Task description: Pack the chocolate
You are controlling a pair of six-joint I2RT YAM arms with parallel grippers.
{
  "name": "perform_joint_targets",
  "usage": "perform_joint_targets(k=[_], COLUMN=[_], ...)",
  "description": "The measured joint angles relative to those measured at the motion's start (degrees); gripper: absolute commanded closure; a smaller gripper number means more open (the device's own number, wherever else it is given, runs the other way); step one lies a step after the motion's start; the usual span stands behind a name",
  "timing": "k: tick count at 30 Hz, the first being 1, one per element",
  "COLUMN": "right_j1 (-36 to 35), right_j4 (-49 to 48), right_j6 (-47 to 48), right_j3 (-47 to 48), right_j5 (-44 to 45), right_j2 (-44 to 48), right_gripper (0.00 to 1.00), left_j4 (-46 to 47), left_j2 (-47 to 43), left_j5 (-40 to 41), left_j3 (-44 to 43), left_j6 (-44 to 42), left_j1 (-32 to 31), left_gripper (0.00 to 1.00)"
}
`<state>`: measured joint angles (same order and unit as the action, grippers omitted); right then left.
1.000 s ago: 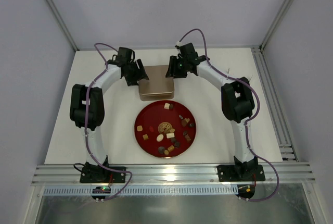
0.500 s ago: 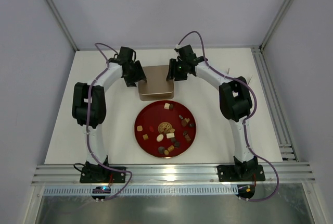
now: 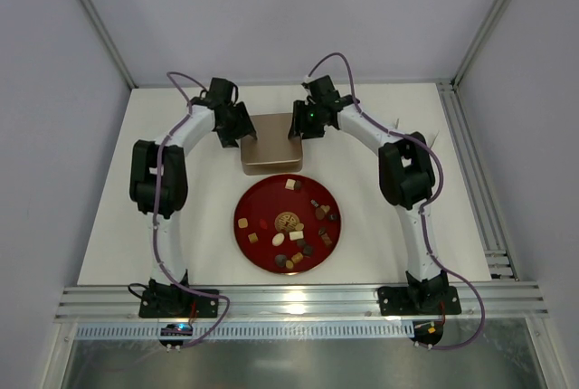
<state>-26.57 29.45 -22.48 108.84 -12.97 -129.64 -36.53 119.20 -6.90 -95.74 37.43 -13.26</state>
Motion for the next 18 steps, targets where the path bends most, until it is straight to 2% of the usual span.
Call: perform_joint_targets(k=[9, 18], right_j1=[1.3, 3.4], right_j4=[0.1, -1.0], right_j6=[-1.5, -5.5], right_j3=[2.0, 8.8], right_j5=[-2.7, -4.5], right_j2=[-1.9, -7.1], right_gripper=[0.41, 0.4], left_j4=[-1.1, -1.9], left_j2=[2.5, 3.0], left_j5=[-0.2, -0.1], left_j3=[-3.8, -4.7], left_j6=[-0.2, -0.7], left_j1=[0.0, 0.0], left_gripper=[0.36, 0.33])
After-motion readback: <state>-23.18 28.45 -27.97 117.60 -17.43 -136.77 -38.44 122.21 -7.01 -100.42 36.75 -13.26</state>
